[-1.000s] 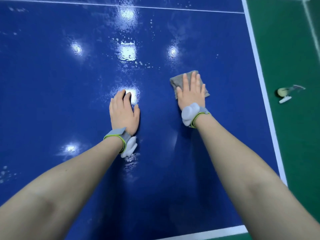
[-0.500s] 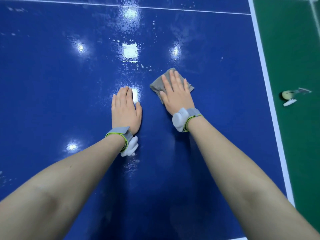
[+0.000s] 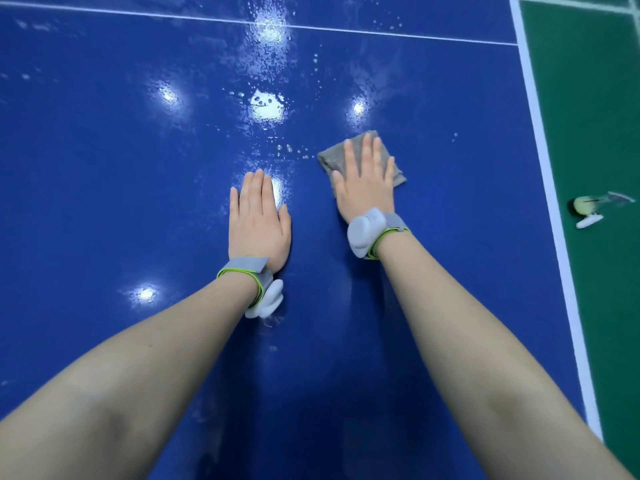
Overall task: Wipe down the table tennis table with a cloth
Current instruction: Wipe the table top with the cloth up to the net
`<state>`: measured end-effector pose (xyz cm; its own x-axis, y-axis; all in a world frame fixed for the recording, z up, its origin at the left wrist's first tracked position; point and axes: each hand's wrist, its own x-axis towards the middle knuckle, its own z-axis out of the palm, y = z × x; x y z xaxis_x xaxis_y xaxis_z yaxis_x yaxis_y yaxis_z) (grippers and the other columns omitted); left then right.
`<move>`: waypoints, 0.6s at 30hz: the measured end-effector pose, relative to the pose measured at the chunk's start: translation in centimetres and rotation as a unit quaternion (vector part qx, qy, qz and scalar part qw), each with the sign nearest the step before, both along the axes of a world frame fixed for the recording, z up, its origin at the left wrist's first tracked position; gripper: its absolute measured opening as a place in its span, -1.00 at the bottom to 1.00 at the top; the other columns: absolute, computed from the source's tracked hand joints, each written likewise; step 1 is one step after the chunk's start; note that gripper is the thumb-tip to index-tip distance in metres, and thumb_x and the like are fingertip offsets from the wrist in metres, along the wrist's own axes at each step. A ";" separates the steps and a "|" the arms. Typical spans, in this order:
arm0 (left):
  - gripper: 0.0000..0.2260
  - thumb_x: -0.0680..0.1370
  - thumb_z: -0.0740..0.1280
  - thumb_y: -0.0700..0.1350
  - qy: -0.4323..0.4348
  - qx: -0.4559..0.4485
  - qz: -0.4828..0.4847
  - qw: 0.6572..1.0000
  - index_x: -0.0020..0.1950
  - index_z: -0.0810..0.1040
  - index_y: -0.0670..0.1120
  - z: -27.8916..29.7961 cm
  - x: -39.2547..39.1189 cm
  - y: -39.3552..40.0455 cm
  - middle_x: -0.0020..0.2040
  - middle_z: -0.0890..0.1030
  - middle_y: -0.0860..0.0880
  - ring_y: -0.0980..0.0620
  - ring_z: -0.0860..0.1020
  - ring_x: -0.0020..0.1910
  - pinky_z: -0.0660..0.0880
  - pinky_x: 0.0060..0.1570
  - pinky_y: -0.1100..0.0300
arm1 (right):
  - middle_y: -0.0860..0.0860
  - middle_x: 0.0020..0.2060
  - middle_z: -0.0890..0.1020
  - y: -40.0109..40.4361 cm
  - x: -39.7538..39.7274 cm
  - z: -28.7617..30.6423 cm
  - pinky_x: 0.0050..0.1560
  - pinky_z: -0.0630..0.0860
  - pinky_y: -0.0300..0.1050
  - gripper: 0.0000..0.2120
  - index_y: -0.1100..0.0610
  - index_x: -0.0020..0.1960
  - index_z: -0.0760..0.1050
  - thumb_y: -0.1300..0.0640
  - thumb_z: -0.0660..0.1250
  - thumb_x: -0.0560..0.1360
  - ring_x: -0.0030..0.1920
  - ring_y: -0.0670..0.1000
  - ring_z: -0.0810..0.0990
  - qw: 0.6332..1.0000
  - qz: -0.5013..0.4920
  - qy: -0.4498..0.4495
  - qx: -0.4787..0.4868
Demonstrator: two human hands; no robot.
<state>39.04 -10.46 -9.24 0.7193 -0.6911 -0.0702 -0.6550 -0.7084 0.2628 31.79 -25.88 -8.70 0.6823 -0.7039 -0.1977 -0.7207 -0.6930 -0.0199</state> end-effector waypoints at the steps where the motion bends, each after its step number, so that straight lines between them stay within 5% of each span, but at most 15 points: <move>1: -0.52 0.62 0.02 -0.08 -0.001 0.001 0.000 1.000 0.50 0.05 -0.23 -0.1 0.1 -0.1 0.52 0.09 -0.13 -0.07 0.00 0.51 -0.15 0.47 0.03 | 0.15 0.54 -0.13 0.3 0.4 0.0 0.47 -0.24 0.12 -0.46 0.09 0.56 -0.15 -0.06 -0.09 0.66 0.53 0.11 -0.20 1.000 0.024 -0.003 0.006; 5: -0.52 0.63 0.01 -0.08 0.001 0.009 0.001 1.000 0.50 0.05 -0.22 0.0 0.2 -0.4 0.52 0.08 -0.12 -0.06 -0.01 0.51 -0.17 0.47 0.03 | 0.13 0.54 -0.13 -1.2 -0.3 -0.3 0.47 -0.21 0.10 -0.47 0.08 0.56 -0.14 -0.04 -0.10 0.66 0.54 0.10 -0.19 0.999 0.049 0.001 -0.006; 13: -0.52 0.63 -0.02 -0.05 -0.002 0.013 0.002 1.000 0.51 0.04 -0.22 0.0 0.5 -1.0 0.52 0.08 -0.11 -0.04 -0.01 0.52 -0.18 0.47 0.02 | 0.15 0.54 -0.15 -6.4 -2.7 -0.2 0.48 -0.22 0.14 -0.47 0.09 0.56 -0.14 -0.03 -0.09 0.66 0.53 0.12 -0.21 0.983 -0.182 -0.018 0.001; 18: -0.52 0.63 -0.04 -0.05 -0.004 0.016 0.010 1.000 0.51 0.00 -0.21 -0.1 0.9 -1.8 0.53 0.04 -0.10 -0.03 -0.05 0.52 -0.20 0.47 0.02 | 0.13 0.54 -0.18 -4.7 1.8 -0.2 0.47 -0.25 0.13 -0.46 0.06 0.56 -0.18 -0.05 -0.10 0.66 0.53 0.10 -0.23 0.997 -0.077 -0.013 0.004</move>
<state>39.94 -12.26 -9.39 0.7337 -0.6739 -0.0868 -0.6423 -0.7296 0.2349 33.59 -30.53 -8.88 0.5711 -0.7992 -0.1874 -0.8177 -0.5738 -0.0451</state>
